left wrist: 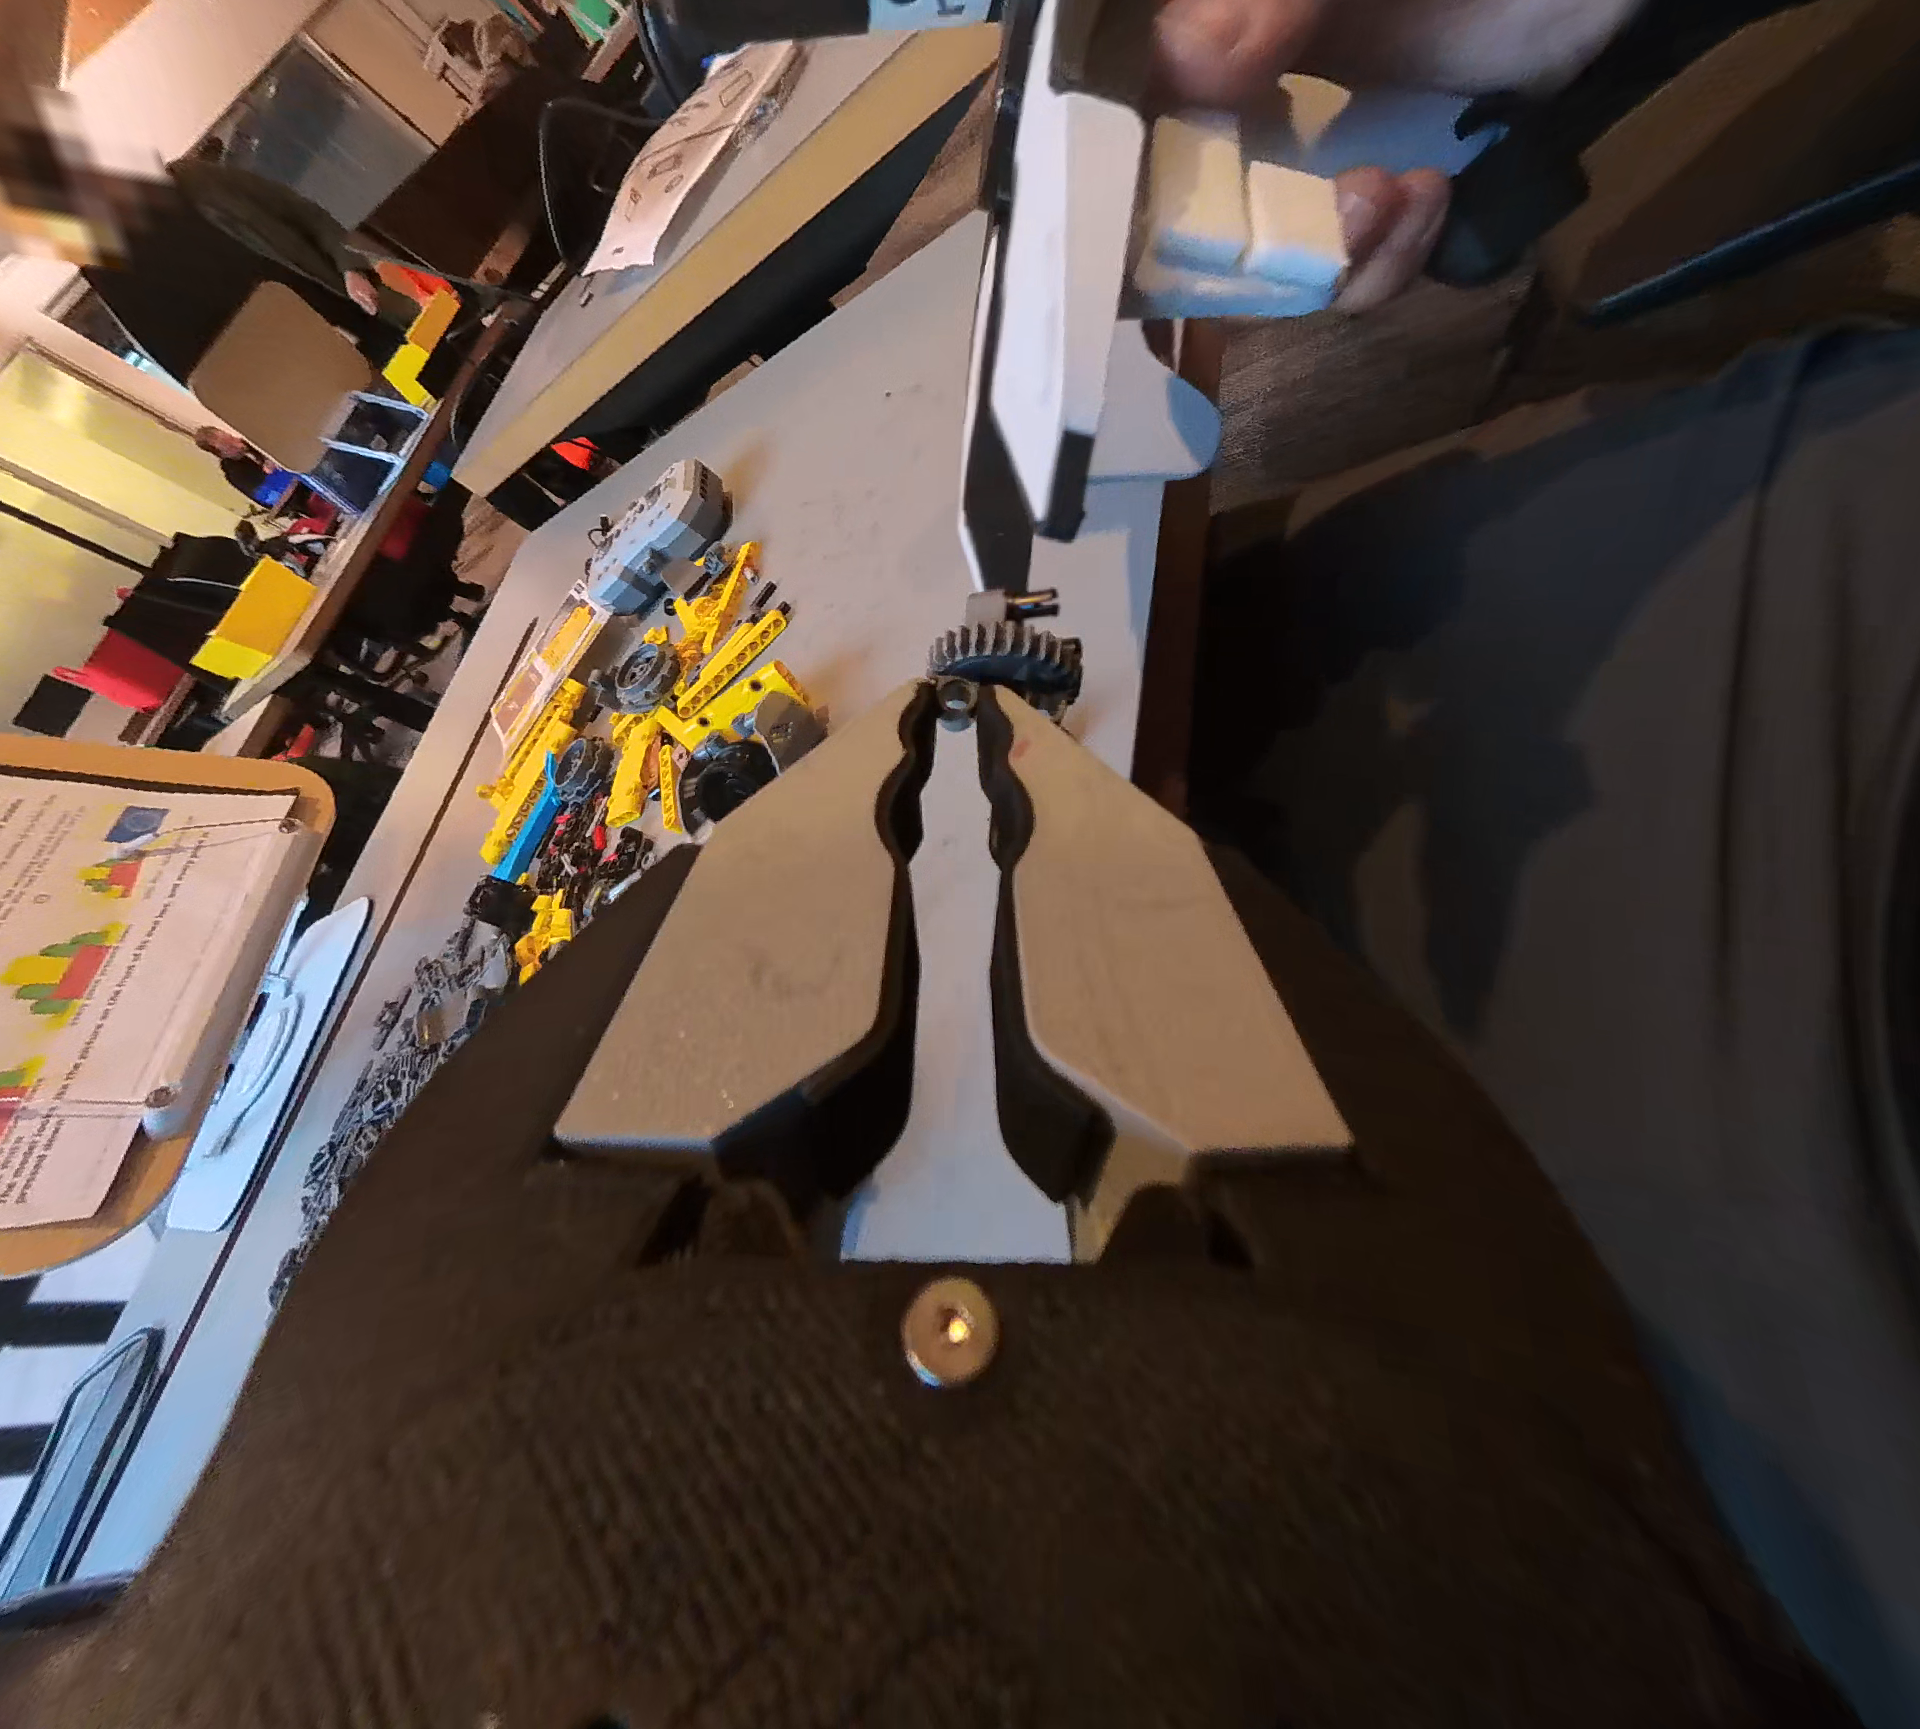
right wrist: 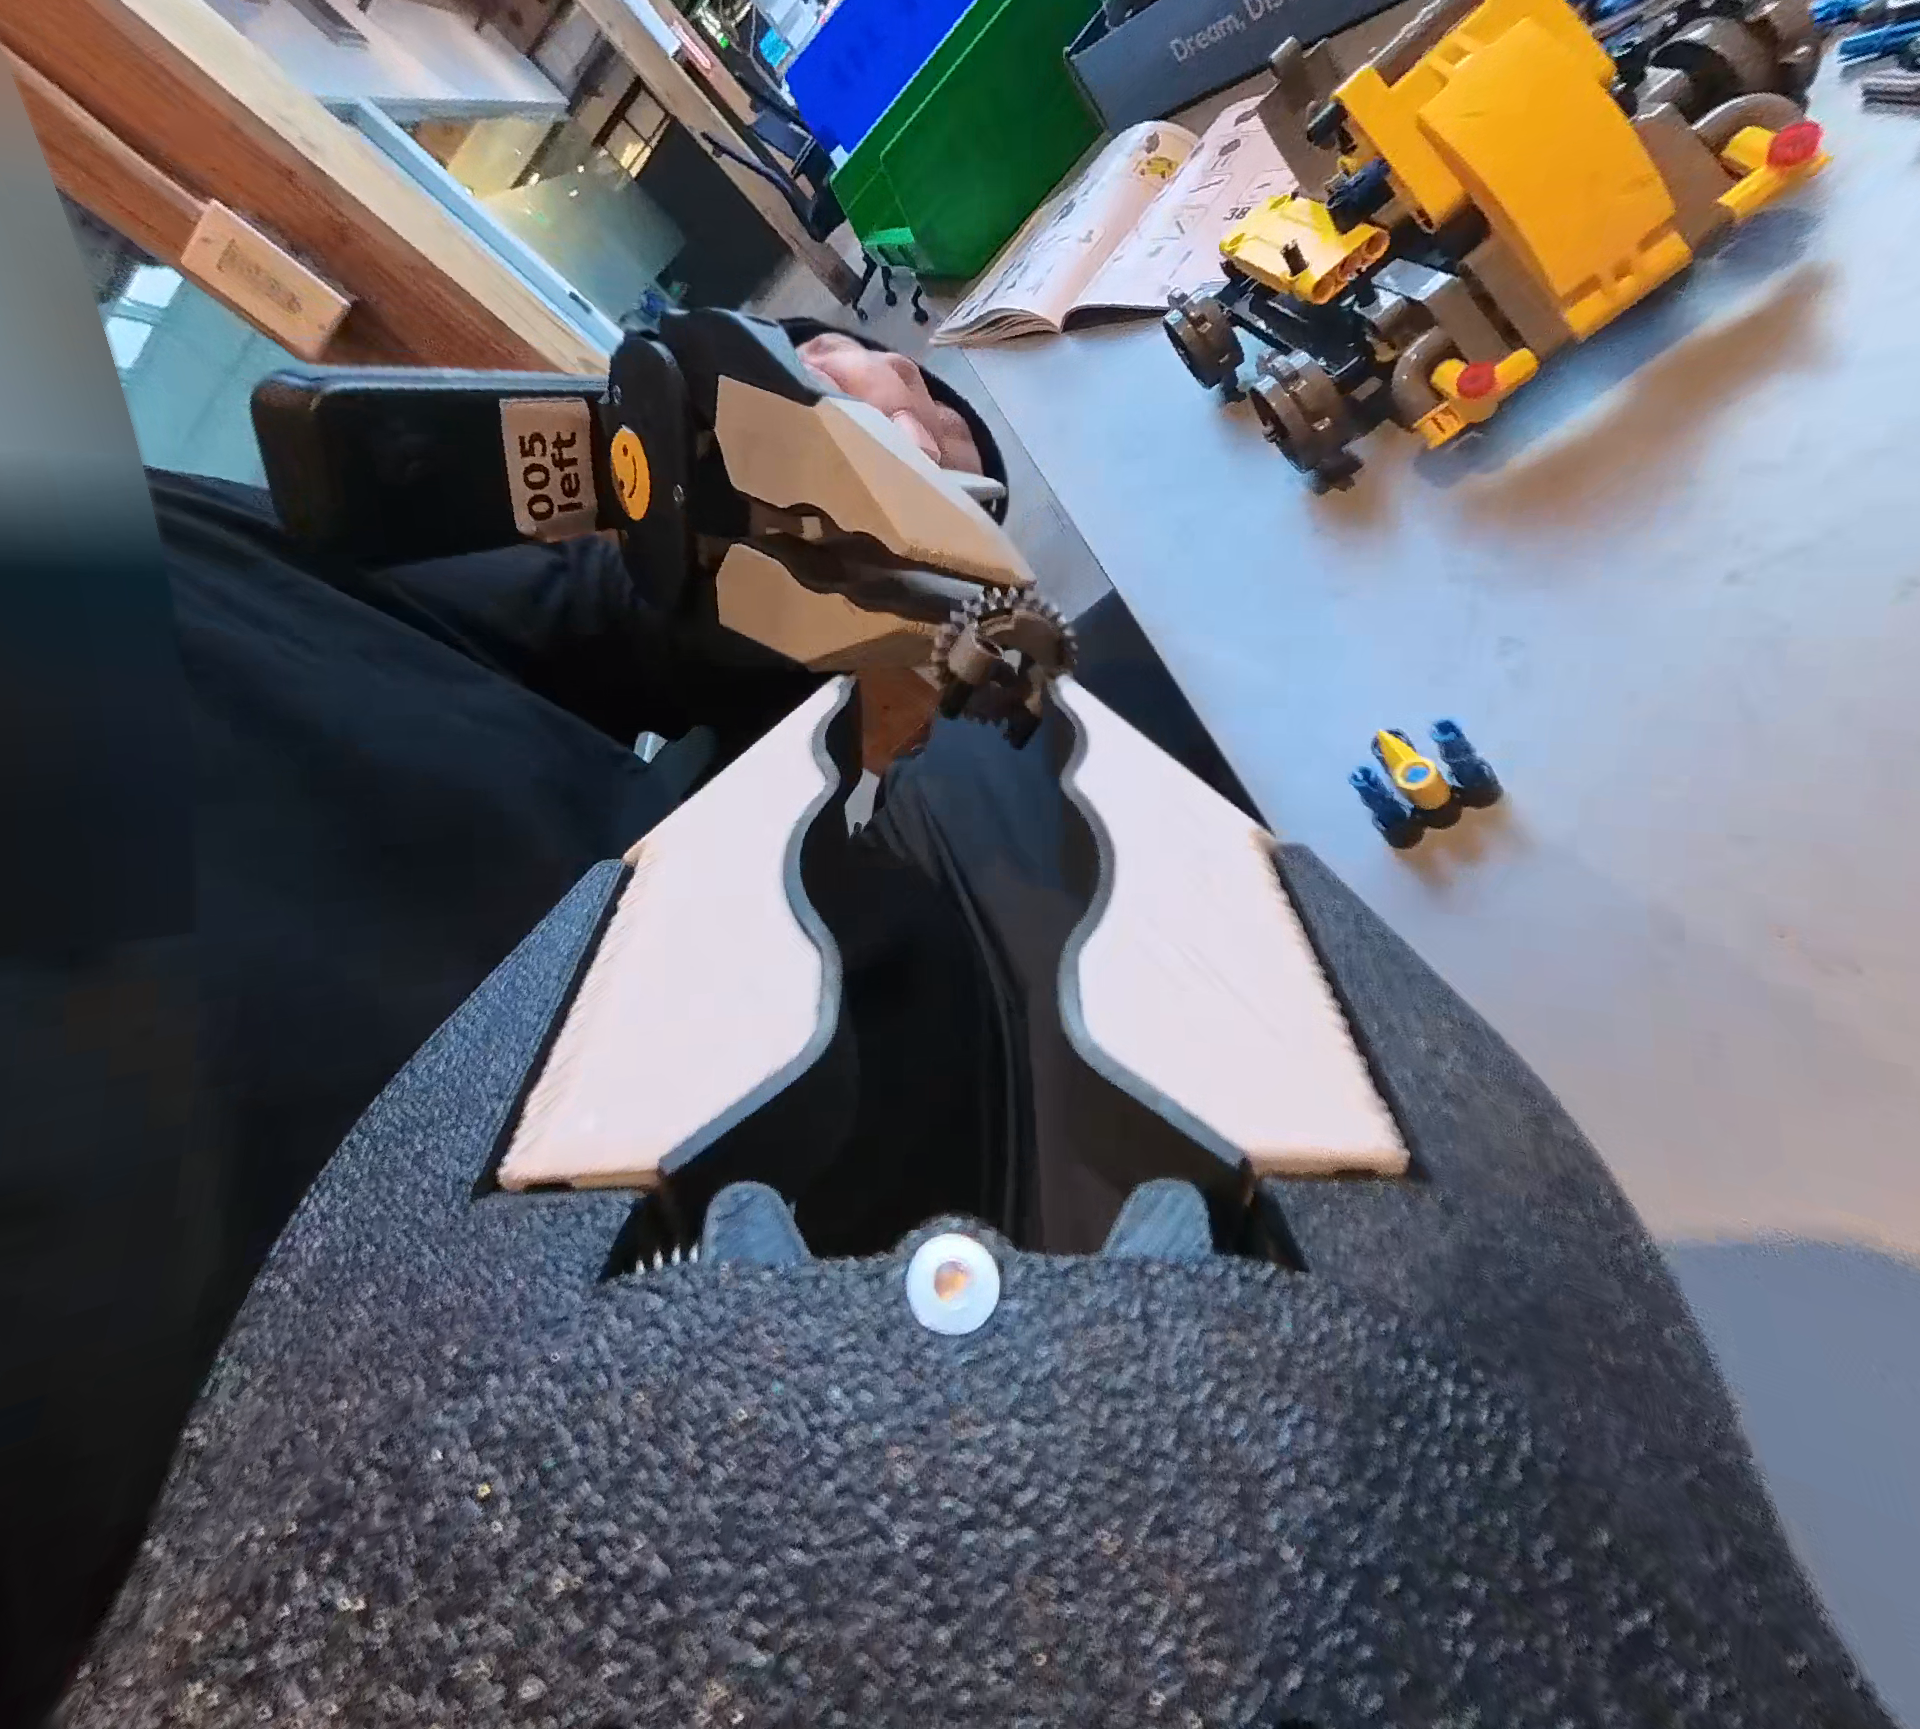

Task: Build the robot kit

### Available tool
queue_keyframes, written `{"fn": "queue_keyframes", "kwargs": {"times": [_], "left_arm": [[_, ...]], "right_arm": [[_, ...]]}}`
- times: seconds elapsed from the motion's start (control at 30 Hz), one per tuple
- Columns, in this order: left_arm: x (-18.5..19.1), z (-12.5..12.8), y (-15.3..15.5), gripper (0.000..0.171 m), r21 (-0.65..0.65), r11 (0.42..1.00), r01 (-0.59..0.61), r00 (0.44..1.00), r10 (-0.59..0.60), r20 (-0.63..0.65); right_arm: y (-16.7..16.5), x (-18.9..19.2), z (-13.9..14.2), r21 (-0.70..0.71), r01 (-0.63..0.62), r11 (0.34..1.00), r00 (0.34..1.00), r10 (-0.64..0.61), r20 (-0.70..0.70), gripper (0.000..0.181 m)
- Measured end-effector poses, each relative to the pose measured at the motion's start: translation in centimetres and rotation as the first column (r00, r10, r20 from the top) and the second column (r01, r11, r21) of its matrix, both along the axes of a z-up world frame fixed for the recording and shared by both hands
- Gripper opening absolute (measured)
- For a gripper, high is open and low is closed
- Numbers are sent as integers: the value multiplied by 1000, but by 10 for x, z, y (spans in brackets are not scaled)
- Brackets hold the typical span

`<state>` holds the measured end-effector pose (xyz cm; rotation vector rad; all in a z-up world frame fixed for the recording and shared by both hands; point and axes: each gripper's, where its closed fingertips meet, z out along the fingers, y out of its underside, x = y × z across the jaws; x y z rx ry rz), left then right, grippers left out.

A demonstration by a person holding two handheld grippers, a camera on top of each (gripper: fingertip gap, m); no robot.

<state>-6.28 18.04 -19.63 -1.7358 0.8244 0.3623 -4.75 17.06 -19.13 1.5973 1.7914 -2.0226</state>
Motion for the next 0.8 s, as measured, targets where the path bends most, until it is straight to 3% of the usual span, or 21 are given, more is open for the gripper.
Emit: {"fn": "queue_keyframes", "kwargs": {"times": [0.17,0.27,0.5,0.8], "left_arm": [[-6,-9,-5,6,23,1000,-21,1000,21,-14],[-7,-9,-6,6,32,999,-19,1000,19,8],[-5,-16,-6,6,30,1000,-2,999,1,42],[0,-18,-5,6,23,1000,20,996,-21,87]], "right_arm": [[-2,-11,-13,67,5,998,1000,-7,25,24],[1,-16,-20,105,34,994,999,-37,25,35],[-8,-13,-28,61,-15,998,1000,14,18,28],[-8,-10,-31,123,-20,992,998,27,-60,27]]}}
